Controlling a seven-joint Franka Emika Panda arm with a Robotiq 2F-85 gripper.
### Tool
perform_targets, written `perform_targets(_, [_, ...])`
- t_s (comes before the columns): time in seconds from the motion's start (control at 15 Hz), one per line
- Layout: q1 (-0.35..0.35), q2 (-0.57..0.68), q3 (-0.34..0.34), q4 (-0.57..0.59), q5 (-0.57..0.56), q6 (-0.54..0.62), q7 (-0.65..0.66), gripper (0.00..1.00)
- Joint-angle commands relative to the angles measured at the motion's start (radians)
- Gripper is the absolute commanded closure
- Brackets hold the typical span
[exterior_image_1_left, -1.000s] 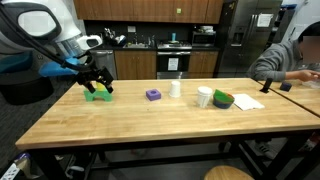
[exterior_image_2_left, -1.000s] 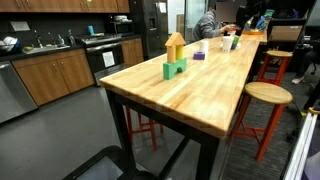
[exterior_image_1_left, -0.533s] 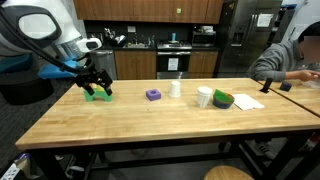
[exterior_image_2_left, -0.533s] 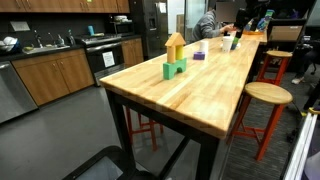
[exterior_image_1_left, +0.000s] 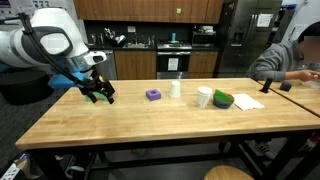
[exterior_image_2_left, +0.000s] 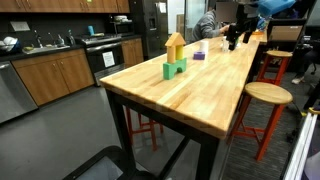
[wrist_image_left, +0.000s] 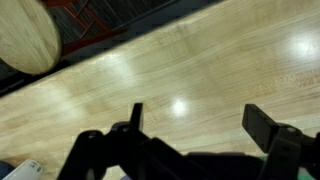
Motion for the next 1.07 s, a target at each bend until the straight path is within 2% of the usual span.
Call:
perform_targets(0.0, [-0.027, 0.106, 0.010, 0.056, -0.044, 0.104, 0.038, 0.00])
perform_targets(0.27, [-0.051, 0.186, 0.006, 0.093, -0.083, 0.193, 0.070, 0.00])
perform_targets(0.67, [-0.059, 0.277, -0.010, 0.162, -0.098, 0.255, 0.066, 0.00])
perform_targets(1.0, [-0.041, 0.314, -0.035, 0.245, -0.052, 0.232, 0.043, 0.00])
